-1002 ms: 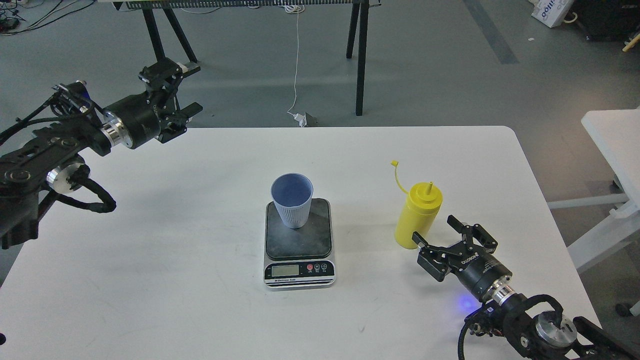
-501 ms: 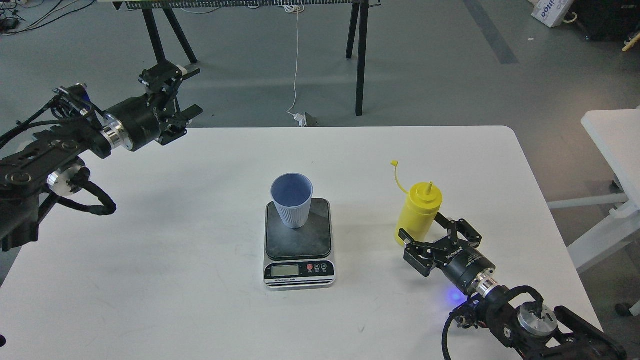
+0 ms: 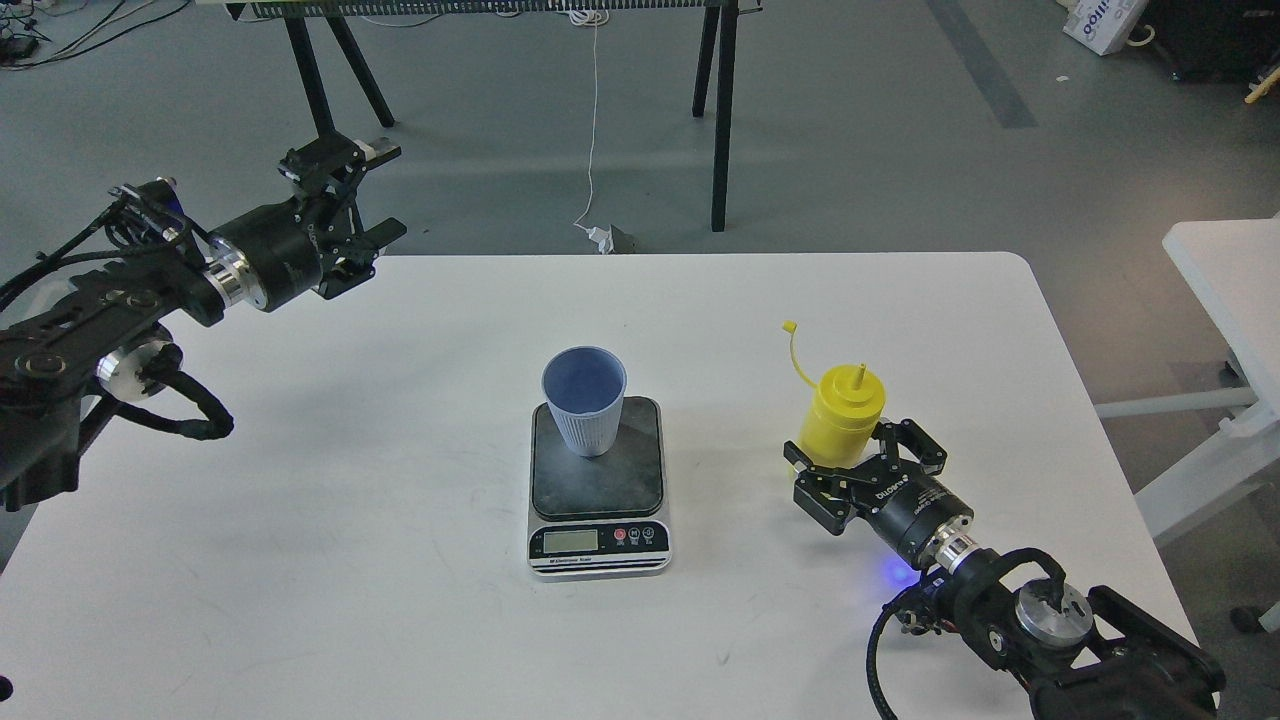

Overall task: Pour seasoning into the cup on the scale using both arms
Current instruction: 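Close the right gripper on the yellow bottle and lift it, then tilt the yellow bottle with the right gripper, nozzle into the cup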

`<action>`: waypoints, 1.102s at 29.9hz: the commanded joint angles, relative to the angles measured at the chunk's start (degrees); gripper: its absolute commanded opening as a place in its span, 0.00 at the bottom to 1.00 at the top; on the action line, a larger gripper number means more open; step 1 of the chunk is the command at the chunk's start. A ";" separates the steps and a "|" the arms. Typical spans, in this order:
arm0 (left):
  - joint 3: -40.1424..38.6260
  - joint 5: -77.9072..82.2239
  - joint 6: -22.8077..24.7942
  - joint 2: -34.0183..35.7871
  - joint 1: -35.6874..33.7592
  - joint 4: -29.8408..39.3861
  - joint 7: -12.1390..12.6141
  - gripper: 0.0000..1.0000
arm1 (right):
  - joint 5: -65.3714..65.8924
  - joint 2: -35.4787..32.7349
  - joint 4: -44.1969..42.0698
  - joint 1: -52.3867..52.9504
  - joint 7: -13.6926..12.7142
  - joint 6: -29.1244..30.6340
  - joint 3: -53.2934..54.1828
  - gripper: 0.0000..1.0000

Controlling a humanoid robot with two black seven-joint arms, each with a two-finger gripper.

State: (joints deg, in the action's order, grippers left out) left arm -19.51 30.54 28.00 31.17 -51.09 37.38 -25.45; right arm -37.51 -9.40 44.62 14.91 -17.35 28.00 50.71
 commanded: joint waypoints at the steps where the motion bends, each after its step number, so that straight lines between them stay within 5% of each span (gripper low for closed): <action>1: 0.00 0.04 0.00 -0.06 0.02 -0.02 -0.04 0.99 | 3.05 0.08 0.38 0.03 0.91 0.00 0.01 0.26; 6: 0.00 -0.05 0.00 -0.15 0.28 -0.02 -0.04 0.99 | 5.17 0.35 0.91 0.20 1.71 0.00 0.01 0.05; 16: -0.09 -0.05 0.00 -0.15 0.28 -0.02 -0.30 1.00 | 12.28 -7.29 0.65 13.10 5.04 -0.22 0.18 0.02; 26: -0.09 -0.05 0.00 -0.23 0.72 -0.02 -1.53 0.99 | 43.97 -8.27 0.73 35.70 7.42 -24.81 0.01 0.02; 33: -0.09 -0.05 0.00 -0.24 0.72 -0.02 -2.55 0.99 | 71.32 2.89 1.09 39.23 7.60 -34.41 -4.73 0.02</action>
State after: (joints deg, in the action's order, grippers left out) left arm -19.58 30.50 28.00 30.94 -50.37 37.35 -27.75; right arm 23.98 -10.26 45.69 53.14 -9.83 -3.07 48.58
